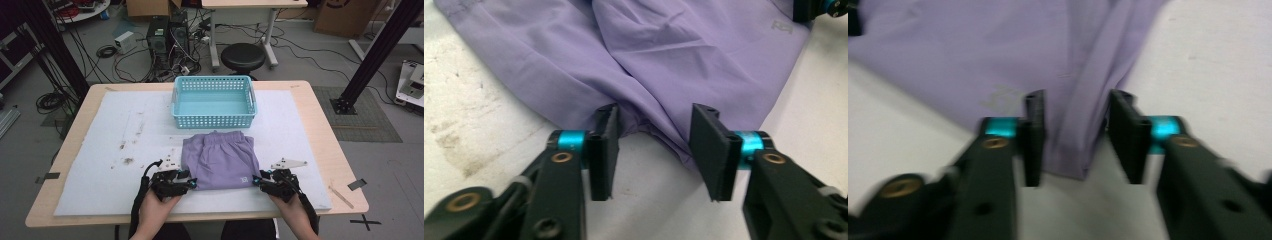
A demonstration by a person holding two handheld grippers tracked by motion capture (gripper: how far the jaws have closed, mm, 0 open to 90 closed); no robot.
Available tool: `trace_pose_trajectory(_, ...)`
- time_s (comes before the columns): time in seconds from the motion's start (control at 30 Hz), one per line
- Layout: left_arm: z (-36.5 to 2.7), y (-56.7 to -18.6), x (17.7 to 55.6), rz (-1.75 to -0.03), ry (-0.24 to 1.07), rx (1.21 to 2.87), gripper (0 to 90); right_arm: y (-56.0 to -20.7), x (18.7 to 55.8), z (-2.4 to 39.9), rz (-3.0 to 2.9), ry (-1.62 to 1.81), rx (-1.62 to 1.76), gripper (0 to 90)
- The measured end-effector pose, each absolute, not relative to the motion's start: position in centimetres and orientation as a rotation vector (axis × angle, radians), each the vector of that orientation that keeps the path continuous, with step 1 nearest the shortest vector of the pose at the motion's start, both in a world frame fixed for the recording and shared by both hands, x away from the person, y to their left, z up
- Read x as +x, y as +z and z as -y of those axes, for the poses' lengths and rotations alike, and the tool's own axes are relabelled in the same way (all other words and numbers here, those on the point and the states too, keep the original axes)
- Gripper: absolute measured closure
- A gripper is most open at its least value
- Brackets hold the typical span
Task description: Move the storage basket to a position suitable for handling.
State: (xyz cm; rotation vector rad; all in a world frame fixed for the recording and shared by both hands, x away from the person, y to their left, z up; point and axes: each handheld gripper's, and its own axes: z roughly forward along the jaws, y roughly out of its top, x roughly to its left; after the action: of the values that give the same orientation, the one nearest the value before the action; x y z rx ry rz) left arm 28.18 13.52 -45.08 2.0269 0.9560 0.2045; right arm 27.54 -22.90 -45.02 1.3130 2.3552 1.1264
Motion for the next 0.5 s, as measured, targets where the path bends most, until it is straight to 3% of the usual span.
trace_pose_trajectory(0.1, -13.19, -45.1, 28.09, -0.931, 0.187, 2.04, 68.0, -44.98, 27.37, 22.47, -2.372, 1.131, 1.291, 77.8)
trace_pose_trajectory(0.27, -13.18, -45.02, 28.29, -0.897, 0.157, 2.042, 85.2, -44.89, 27.45, 22.68, -2.371, 1.167, 1.3, 84.7)
trace_pose_trajectory(0.5, -13.96, -44.58, 27.95, -0.885, 0.142, 2.015, 88.4, -44.75, 27.37, 22.69, -2.385, 1.196, 1.307, 86.2)
